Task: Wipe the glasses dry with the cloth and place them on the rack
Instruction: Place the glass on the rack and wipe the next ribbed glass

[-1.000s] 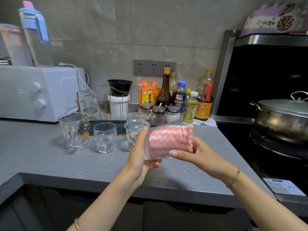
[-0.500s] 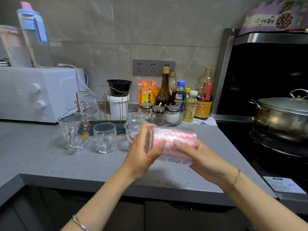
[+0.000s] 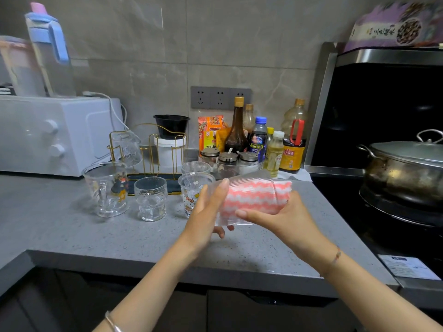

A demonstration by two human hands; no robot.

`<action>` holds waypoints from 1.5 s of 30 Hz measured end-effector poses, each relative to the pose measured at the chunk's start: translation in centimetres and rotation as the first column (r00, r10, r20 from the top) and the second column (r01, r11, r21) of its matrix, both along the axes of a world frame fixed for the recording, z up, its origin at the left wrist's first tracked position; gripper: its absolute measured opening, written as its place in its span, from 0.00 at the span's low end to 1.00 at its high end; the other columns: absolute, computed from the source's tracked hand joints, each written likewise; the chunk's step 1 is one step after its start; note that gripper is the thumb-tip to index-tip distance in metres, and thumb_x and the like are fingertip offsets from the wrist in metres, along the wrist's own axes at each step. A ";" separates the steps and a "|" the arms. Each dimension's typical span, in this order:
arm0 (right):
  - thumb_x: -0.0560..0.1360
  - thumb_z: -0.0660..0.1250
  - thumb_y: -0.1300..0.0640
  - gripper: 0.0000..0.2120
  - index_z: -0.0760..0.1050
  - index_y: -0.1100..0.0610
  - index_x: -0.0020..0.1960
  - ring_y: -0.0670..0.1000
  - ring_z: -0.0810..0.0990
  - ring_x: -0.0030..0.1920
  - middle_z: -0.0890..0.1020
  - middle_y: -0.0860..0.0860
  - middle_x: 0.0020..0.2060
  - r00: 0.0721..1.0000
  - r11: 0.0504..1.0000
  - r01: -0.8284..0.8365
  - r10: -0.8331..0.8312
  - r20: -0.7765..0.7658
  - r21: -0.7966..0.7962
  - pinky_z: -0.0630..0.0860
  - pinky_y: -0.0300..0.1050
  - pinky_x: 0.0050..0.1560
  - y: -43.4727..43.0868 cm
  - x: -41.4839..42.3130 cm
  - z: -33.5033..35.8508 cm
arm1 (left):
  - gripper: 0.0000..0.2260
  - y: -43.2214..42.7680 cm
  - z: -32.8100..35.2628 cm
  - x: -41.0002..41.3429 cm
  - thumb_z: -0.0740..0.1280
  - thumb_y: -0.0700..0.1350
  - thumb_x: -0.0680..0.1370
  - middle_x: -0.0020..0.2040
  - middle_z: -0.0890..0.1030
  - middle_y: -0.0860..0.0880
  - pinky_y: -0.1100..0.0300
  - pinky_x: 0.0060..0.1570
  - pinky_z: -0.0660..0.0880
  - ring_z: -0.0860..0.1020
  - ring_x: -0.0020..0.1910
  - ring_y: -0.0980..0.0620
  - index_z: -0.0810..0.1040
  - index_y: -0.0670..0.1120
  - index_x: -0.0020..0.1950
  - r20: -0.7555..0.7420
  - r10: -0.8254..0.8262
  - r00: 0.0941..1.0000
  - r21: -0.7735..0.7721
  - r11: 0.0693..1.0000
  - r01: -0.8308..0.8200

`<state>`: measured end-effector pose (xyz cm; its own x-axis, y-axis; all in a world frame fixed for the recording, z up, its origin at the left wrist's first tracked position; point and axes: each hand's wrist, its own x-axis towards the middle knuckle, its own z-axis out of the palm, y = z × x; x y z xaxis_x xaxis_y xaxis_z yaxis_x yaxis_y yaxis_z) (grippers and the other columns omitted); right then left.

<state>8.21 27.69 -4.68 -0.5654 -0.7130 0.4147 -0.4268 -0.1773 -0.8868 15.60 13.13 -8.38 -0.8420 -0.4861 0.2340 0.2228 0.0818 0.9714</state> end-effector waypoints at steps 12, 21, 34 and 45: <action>0.71 0.65 0.61 0.15 0.76 0.54 0.57 0.47 0.83 0.55 0.85 0.48 0.52 0.904 0.914 -0.376 0.327 0.276 0.149 0.77 0.35 0.52 0.8 -1.4 1.2 | 0.30 -1.2 -1.1 1.1 0.58 0.76 0.69 0.62 0.66 0.67 0.58 0.50 0.78 0.76 0.54 0.61 0.54 0.65 0.65 -0.193 -0.023 0.981 -0.734 0.667 -0.129; 0.69 0.70 0.71 0.15 0.78 0.59 0.54 0.50 0.84 0.49 0.86 0.53 0.47 0.929 0.893 -0.348 0.290 0.229 0.284 0.79 0.38 0.49 0.7 -2.5 1.8 | 0.30 -1.6 0.9 0.8 0.55 0.74 0.70 0.58 0.83 0.56 0.47 0.55 0.79 0.82 0.56 0.51 0.76 0.58 0.63 0.160 -0.326 0.932 0.028 0.945 0.326; 0.68 0.68 0.45 0.19 0.77 0.55 0.53 0.47 0.84 0.44 0.85 0.50 0.43 0.848 0.981 -0.179 0.115 0.518 0.074 0.80 0.38 0.48 -0.6 -3.0 0.1 | 0.24 -0.8 2.2 1.9 0.68 0.57 0.69 0.53 0.84 0.38 0.47 0.40 0.81 0.82 0.43 0.35 0.78 0.46 0.61 0.228 -0.515 0.826 0.484 0.797 0.363; 0.81 0.56 0.49 0.17 0.77 0.57 0.60 0.46 0.85 0.44 0.85 0.51 0.50 0.772 0.943 0.207 0.005 0.635 -0.259 0.82 0.43 0.45 -0.3 -4.1 1.4 | 0.35 -0.2 1.4 1.4 0.85 0.53 0.48 0.56 0.83 0.38 0.42 0.50 0.81 0.83 0.50 0.40 0.86 0.43 0.52 0.009 -0.437 0.900 0.585 0.732 0.350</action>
